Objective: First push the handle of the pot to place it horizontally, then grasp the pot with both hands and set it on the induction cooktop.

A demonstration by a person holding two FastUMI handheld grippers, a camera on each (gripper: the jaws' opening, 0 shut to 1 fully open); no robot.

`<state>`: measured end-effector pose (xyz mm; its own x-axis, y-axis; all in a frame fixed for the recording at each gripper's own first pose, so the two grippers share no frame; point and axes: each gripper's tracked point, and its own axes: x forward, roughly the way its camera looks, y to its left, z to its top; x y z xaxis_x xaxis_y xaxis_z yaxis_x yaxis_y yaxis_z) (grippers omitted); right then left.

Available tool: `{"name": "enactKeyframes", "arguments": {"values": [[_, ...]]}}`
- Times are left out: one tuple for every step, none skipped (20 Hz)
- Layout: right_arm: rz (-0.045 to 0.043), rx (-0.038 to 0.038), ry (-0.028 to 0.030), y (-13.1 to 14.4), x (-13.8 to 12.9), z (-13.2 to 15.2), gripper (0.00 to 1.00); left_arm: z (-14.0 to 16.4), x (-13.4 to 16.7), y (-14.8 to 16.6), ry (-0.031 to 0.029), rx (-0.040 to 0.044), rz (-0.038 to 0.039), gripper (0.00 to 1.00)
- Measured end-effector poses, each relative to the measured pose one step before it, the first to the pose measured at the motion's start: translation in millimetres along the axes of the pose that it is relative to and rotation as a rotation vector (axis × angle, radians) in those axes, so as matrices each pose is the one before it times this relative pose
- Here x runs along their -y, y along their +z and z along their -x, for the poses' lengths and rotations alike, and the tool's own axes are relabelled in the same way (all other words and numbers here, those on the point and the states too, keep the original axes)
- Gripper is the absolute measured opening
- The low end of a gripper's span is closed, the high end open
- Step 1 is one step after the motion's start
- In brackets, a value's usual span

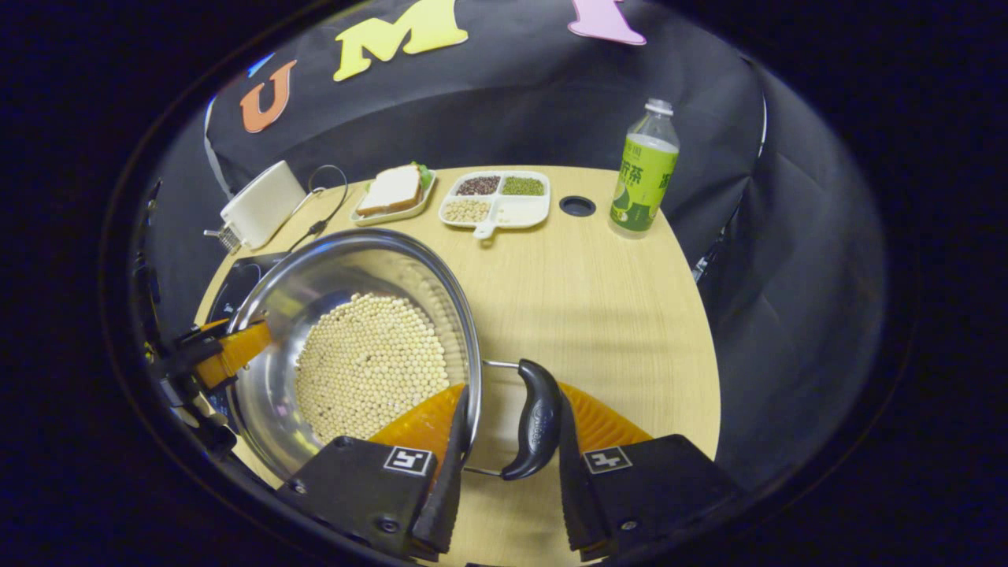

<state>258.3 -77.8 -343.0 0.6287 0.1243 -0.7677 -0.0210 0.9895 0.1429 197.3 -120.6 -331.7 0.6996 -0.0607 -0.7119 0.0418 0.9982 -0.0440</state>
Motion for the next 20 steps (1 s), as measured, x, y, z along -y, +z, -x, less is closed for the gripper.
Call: {"name": "enactKeyframes", "arguments": {"values": [[-0.00415,0.00765,-0.00151,-0.24,-3.67,5.2,0.53,5.52,-3.43,1.76,-0.00202,0.00612,-0.0002,0.65],[-0.00236,0.0052,0.00076,-0.53,-5.19,6.2,0.54,6.6,-4.5,1.96,-0.00006,0.01003,-0.00391,0.66],[-0.00246,0.00614,0.00076,-0.67,-5.57,7.36,0.53,6.18,-4.79,3.48,-0.0001,0.00925,-0.00445,0.66],[-0.00116,0.0088,0.00078,0.16,-6.73,6.54,0.54,5.92,-6.08,1.68,0.00021,0.01046,-0.00385,0.65],[-0.00011,0.0062,0.00127,-1.43,-6.97,5.43,0.53,6.16,-6.52,1.91,-0.00069,0.00729,-0.00413,0.65],[-0.00294,0.00494,0.00173,-0.01,-8.99,5.4,0.53,6.37,-7.84,0.82,0.00132,0.00547,-0.00242,0.65],[0.00041,0.00586,0.00356,-1.83,-8.81,5.35,0.53,6.67,-8.88,0.49,0.0031,0.0047,-0.00049,0.65],[-0.00041,0.00207,0.00534,-1.79,-11.55,4.75,0.53,6.28,-9.72,-0.25,0.00384,0.0034,-0.00226,0.65],[0.00026,0.00174,0.0059,-2.13,-11.78,4.06,0.53,5.93,-10.18,-0.09,0.00519,0.00405,-0.00016,0.65],[0.00312,0.00367,0.00503,-1.24,-11.8,3.32,0.53,6.78,-11.18,-1.57,0.00493,0.00209,0.00002,0.65],[0.00537,0.0018,0.00454,-1.86,-11.63,3.37,0.56,5.51,-12.23,-1.32,0.00494,-0.00135,0.00131,0.65],[0.00431,0.00029,0.00536,-0.65,-13.18,3.1,0.53,5.65,-12.27,-1.38,0.00562,-0.00011,0.00337,0.65],[0.0054,0.00166,0.00625,-1.46,-13.69,2.68,0.53,3.71,-12.36,-0.65,0.00608,0.00077,0.00552,0.65],[0.00244,0.005,0.00506,0.63,-13.62,1.58,0.53,5.26,-12.26,-0.93,0.00568,0.00263,0.00258,0.65],[0.00324,0.00202,0.0065,-0.71,-13.42,2.03,0.53,3.72,-12.65,-0.5,0.00749,0.00471,0.00202,0.65],[0.00234,-0.00057,0.00545,-0.27,-14.05,0.96,0.53,3.97,-13.47,0.11,0.00599,0.00035,0.00205,0.65],[-0.00165,0.00157,0.00772,-0.94,-14.15,0.79,0.53,4.69,-13.29,0.03,0.00771,0.00316,0.00327,0.65],[-0.00458,0.00267,0.00527,0.69,-14.19,-0.82,0.53,1.12,-13.19,0.65,0.00589,0.00094,0.00049,0.65],[0.00289,-0.00218,0.00597,-1.32,-13.38,-0.6,0.53,0.18,-12.99,0.32,0.00636,0.00354,-0.00402,0.65],[0.00079,-0.00092,0.00336,-0.42,-12.9,-1.36,0.53,1.86,-11.52,-0.88,0.00361,0.001,-0.00609,0.65]]}}
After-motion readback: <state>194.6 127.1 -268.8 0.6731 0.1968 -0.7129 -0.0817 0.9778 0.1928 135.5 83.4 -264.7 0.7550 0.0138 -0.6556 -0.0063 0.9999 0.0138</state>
